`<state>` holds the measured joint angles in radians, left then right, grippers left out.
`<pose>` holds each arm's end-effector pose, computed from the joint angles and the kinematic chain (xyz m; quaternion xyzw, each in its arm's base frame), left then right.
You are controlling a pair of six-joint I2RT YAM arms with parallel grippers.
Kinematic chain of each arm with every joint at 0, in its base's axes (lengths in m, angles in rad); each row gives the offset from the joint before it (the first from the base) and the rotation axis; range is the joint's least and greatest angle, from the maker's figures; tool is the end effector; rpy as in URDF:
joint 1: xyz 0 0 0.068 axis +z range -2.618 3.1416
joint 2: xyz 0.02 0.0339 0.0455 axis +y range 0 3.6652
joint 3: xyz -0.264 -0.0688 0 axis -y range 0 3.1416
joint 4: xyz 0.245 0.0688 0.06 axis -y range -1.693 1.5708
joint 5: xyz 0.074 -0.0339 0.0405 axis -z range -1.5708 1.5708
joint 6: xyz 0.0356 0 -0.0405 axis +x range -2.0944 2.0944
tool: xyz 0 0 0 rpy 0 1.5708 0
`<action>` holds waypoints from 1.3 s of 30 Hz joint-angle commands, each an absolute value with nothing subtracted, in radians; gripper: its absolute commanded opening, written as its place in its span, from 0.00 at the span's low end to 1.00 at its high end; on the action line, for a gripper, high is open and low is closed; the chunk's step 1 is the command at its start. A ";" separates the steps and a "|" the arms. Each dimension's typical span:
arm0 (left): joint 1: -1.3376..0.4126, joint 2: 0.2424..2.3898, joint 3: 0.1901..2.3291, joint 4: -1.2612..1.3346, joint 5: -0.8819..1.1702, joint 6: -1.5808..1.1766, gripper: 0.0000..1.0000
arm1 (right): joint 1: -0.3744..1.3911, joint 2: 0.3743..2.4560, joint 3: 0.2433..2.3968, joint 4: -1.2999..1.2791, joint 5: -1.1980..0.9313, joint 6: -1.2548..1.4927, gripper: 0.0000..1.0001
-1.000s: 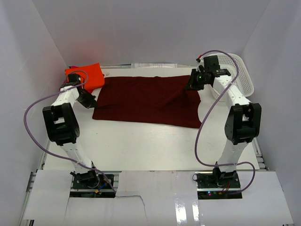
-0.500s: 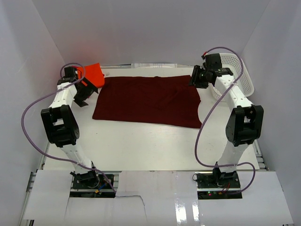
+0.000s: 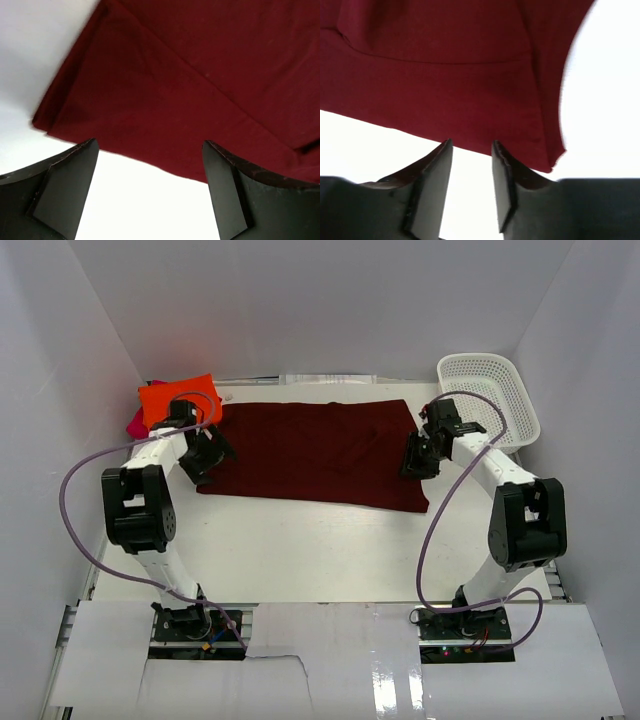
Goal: Fold and stack the t-shirts
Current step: Fold the flattened tshirt in 1/3 of the way
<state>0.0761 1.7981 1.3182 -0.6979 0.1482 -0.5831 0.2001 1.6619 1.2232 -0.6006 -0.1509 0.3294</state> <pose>0.3657 0.0226 0.2099 -0.3029 0.9301 -0.1191 0.1703 0.3387 0.0741 0.2325 0.0424 0.9614 0.1387 0.2337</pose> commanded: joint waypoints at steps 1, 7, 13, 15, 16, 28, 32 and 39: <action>0.028 1.821 1.342 -0.667 0.170 -0.566 0.95 | 0.241 1.695 1.232 -0.583 -0.138 0.319 0.42; -0.029 1.885 1.422 -0.670 0.143 -0.575 0.93 | 0.294 1.793 1.298 -0.597 -0.095 0.310 0.32; -0.055 1.973 1.526 -0.721 0.071 -0.555 0.92 | 0.359 1.931 1.466 -0.679 -0.003 0.278 0.32; -0.066 1.996 1.539 -0.739 0.048 -0.551 0.92 | 0.374 1.954 1.505 -0.701 0.039 0.273 0.32; -0.069 2.002 1.542 -0.742 0.029 -0.549 0.91 | 0.377 1.963 1.508 -0.703 0.043 0.273 0.33; -0.106 1.994 1.410 -0.750 -0.081 -0.598 0.91 | 0.416 1.974 1.364 -0.658 0.038 0.290 0.33; -0.112 1.948 1.286 -0.726 -0.103 -0.649 0.91 | 0.437 1.942 1.273 -0.635 0.032 0.319 0.33; -0.118 1.859 1.077 -0.657 -0.084 -0.718 0.91 | 0.495 1.913 1.164 -0.660 0.051 0.356 0.31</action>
